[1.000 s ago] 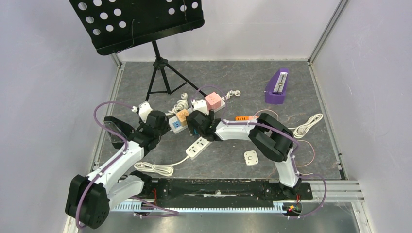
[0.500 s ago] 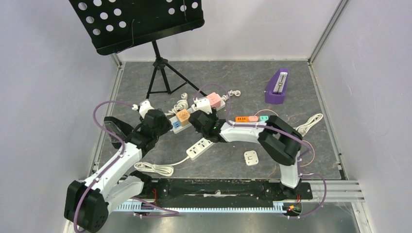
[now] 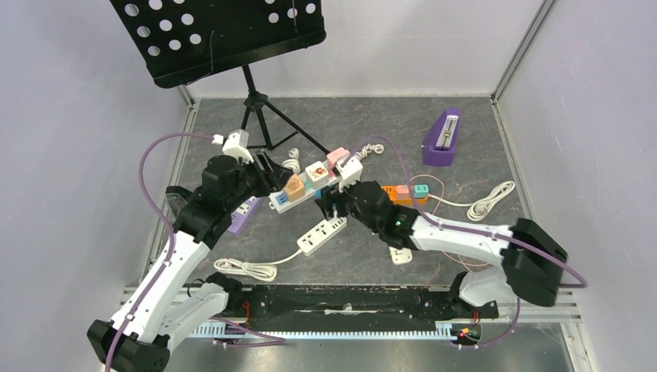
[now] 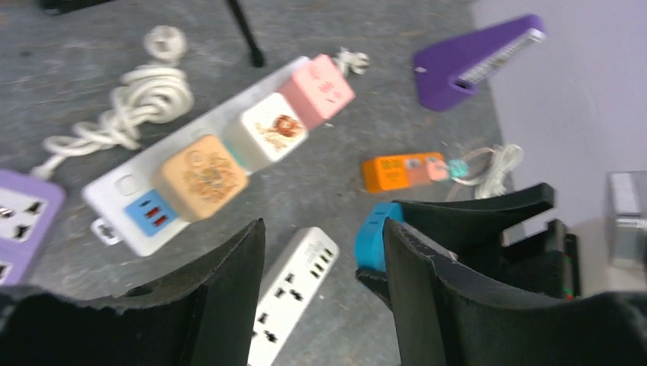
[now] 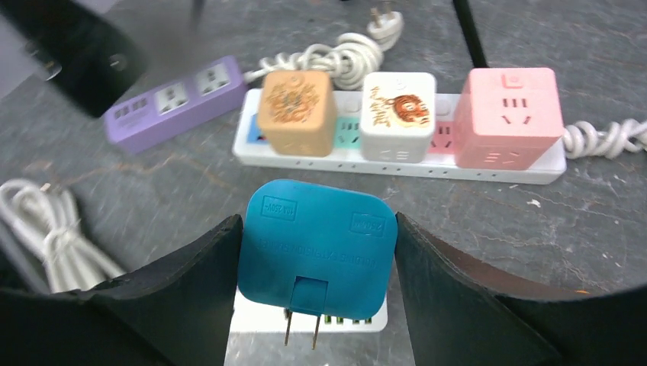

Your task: Insert the plug

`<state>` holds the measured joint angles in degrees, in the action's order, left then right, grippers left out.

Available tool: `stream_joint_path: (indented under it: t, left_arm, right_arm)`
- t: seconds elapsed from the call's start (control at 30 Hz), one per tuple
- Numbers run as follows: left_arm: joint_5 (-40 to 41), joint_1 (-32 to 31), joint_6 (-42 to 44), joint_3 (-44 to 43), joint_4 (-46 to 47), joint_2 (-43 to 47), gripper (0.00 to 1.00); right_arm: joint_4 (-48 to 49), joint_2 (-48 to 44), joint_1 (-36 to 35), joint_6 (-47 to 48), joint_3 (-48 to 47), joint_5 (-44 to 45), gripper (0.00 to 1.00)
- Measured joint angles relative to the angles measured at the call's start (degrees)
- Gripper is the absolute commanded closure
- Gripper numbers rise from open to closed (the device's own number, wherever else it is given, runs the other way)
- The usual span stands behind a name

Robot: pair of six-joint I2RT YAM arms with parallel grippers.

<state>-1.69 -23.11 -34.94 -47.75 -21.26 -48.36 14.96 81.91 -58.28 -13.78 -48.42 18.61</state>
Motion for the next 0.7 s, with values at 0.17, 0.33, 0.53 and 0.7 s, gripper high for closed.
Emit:
stream_joint_path:
  t: [0.17, 0.33, 0.53, 0.7]
  left_arm:
    - [-12.61, 0.00, 0.33, -1.75, -0.07, -0.11, 0.35]
    - [-25.90, 0.00, 0.26, -1.55, -0.07, -2.82, 0.35]
    - [-36.44, 0.00, -1.14, -0.22, 0.59, -3.78, 0.35]
    - [-43.87, 0.00, -3.45, 1.53, 1.70, -3.17, 0.35]
  right_arm:
    - [7.17, -10.14, -0.02, 6.23, 9.92, -11.19, 0.38]
    - [13.46, -15.65, -0.81, 11.85, 13.35, -20.59, 0.37]
    - [16.26, -16.46, -3.43, 19.02, 13.46, -26.73, 0.37]
    - [14.75, -15.91, -5.14, 24.50, 12.17, -28.04, 0.36]
